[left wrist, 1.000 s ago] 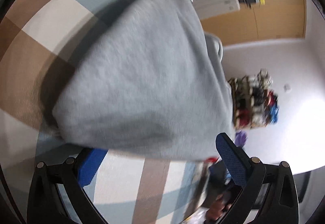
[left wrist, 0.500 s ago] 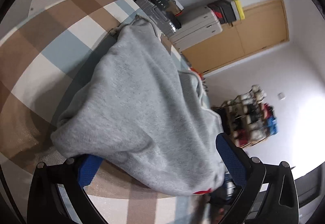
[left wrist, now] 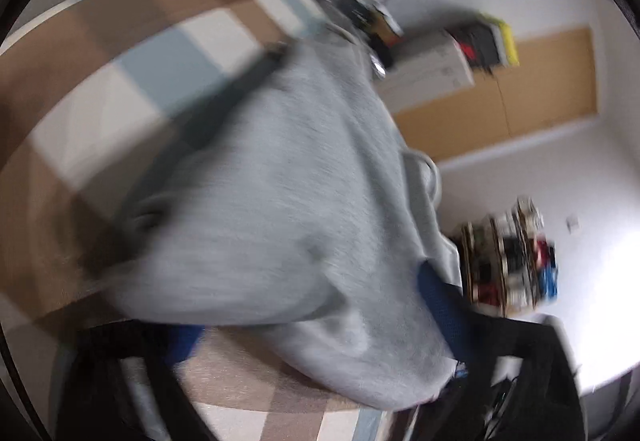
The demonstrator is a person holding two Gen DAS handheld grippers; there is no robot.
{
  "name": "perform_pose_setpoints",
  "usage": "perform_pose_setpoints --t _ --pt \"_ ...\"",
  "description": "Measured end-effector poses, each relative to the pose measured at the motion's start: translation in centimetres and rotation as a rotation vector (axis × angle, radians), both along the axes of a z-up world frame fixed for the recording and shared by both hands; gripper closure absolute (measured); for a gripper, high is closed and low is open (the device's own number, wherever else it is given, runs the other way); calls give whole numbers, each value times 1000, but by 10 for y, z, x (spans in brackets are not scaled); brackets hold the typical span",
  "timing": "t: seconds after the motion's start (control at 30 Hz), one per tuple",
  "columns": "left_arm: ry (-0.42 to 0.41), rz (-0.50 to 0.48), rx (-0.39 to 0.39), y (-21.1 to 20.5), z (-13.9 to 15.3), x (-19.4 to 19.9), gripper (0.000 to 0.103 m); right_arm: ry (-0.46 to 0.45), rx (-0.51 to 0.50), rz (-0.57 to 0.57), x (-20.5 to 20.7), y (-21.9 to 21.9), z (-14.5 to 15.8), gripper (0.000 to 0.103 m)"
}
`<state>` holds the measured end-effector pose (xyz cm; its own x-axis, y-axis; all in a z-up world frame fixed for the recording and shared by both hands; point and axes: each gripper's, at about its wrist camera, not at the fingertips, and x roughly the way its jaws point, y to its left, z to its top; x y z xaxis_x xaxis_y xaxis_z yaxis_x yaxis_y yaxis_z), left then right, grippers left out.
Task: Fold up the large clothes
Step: 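Grasp one hoodie side with the left tool while the right tool grips the opposite side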
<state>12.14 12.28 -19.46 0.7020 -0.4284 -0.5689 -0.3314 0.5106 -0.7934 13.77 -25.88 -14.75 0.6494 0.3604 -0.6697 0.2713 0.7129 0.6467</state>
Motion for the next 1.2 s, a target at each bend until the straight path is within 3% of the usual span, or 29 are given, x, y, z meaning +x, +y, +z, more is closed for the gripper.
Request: perform_pose_setpoints --t 0.03,0.13,0.2,0.33,0.43,0.63,0.9,0.97,1.03,1.17,1.2 --pt "38 25 10 4 -4 -3 80 -9 -13 10 -1 1 2 73" --pt "43 43 -49 13 -12 -11 92 -26 -50 36 -1 5 8 77" --pt "31 46 -29 12 -6 -16 95 -35 -75 57 0 8 12 79" --pt "12 44 105 2 13 -36 97 -58 -109 91 -5 9 19 80" --pt "12 25 152 2 20 -49 97 -66 -123 126 -13 9 23 81" --pt "16 13 184 -4 17 -73 97 -40 -146 196 -38 7 30 82" --pt "-20 -63 136 -1 22 -140 97 -1 -185 315 -106 6 31 82" --pt "4 -106 122 -1 21 -146 97 11 -180 333 -119 3 31 81" --pt "56 -182 139 -1 20 -139 95 30 -165 332 -127 -1 30 78" --pt "50 -220 186 5 33 -122 83 128 -152 357 -128 -5 29 57" --pt "59 -240 219 4 39 -118 75 131 -177 375 -133 -4 35 49"
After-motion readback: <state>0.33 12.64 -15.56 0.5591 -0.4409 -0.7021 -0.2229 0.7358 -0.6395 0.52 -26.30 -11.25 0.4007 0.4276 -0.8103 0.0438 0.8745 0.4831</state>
